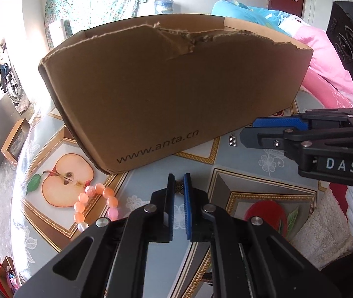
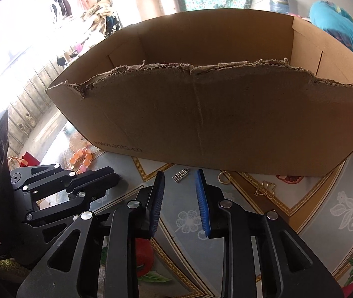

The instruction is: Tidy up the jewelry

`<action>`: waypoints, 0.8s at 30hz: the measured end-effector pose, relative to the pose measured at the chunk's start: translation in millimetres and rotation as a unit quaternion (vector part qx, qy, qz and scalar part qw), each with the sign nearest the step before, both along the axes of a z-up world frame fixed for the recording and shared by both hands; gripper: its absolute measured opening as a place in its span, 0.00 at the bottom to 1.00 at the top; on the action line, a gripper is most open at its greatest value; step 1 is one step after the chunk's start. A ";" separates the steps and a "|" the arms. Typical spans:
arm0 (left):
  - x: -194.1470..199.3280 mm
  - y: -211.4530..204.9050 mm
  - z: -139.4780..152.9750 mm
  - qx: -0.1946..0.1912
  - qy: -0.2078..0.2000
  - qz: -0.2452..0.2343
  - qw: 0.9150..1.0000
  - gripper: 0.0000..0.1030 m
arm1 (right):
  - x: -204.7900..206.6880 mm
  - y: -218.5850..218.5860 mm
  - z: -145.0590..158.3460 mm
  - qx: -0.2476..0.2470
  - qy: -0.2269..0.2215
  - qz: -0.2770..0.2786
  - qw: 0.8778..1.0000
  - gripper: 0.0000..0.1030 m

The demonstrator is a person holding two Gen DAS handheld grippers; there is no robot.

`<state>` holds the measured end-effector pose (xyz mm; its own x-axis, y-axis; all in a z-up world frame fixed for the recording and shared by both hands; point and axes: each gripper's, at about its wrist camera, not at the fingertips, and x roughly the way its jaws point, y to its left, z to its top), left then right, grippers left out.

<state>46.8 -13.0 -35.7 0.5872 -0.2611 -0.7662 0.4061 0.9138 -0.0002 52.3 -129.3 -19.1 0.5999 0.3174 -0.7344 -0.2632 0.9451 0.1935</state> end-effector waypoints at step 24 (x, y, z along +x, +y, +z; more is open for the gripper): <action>-2.4 -1.7 0.3 -0.006 -0.006 0.020 1.000 0.06 | 10.1 19.0 -14.1 -0.044 -0.004 -0.048 0.998 0.02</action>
